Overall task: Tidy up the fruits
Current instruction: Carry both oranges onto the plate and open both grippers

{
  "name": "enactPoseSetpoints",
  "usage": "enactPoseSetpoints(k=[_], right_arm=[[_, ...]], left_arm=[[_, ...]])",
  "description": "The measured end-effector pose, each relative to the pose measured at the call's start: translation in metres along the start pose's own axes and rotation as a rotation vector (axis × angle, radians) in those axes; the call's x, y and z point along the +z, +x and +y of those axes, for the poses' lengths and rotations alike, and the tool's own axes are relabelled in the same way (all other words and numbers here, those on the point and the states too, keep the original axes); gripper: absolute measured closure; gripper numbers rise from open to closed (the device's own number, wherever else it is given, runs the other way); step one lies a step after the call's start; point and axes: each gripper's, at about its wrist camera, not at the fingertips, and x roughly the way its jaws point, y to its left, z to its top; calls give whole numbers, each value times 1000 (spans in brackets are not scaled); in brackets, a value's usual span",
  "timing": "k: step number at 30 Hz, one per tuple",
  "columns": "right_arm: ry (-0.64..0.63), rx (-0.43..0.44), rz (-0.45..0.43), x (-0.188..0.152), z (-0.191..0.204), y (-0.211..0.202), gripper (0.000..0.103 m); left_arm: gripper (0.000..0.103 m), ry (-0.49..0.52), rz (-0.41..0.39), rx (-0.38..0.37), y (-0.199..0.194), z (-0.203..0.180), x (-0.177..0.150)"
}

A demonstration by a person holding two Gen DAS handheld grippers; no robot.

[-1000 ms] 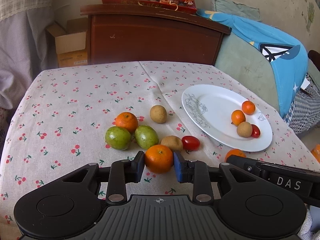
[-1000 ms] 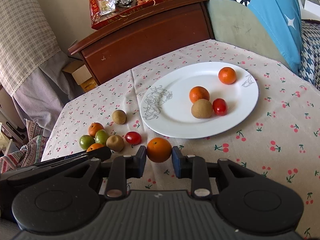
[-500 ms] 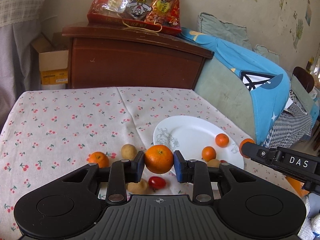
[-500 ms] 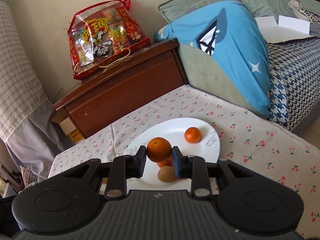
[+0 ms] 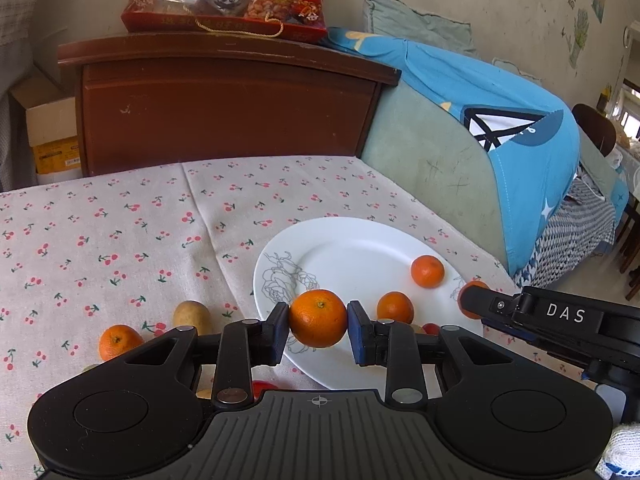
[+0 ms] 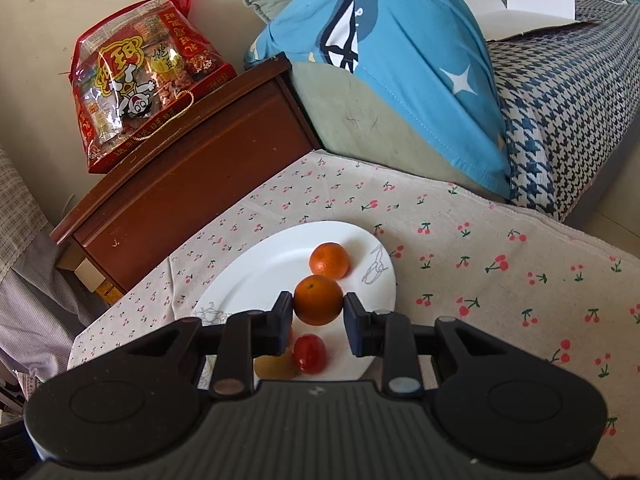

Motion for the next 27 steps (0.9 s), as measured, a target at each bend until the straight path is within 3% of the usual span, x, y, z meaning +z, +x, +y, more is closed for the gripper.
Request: enactPoseSetpoints(k=[14,18,20,22,27], right_arm=[[24,33,12,0,4,21,72],[12,48,-9,2,9,16,72],[2,52,-22,4,11,12,72],[-13,53,-29,4,15,8,68],[-47,59,-20,0,23,-2,60]], left_arm=[[72,-1,25,-3,29,-5,1],[44,5,-9,10,23,-8,6],[43,3,-15,10,19,-8,9],[35,-2,-22,16,13,-7,12],[26,-6,-36,47,-6,-2,16]])
